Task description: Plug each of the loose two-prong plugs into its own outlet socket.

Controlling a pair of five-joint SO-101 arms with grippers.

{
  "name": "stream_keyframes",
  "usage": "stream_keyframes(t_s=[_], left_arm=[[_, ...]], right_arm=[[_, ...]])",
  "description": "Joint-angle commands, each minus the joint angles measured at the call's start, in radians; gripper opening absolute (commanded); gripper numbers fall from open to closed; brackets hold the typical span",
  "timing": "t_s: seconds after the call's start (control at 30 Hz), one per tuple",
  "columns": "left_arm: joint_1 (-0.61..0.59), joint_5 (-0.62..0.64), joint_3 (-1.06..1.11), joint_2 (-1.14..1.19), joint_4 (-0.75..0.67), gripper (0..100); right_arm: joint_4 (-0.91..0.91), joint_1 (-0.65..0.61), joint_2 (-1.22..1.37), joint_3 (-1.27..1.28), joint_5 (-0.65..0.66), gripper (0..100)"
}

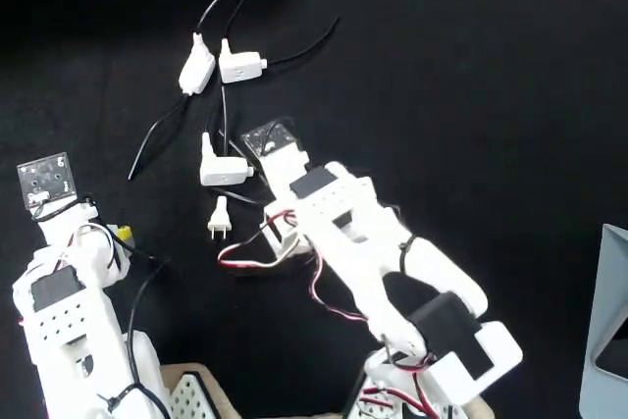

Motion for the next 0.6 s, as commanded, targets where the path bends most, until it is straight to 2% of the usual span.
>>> stream_keyframes(t_s=[0.0,0.57], left_arm=[[0.001,0.003,-0.002,-0.015,-0.017,25],[0.001,0.003,-0.002,-0.015,-0.017,25]], right_arm=[[-0.049,0.046,0.019,-0.035,0.021,11.4],[-0.084,0.043,0.022,-0.028,0.08,11.2]])
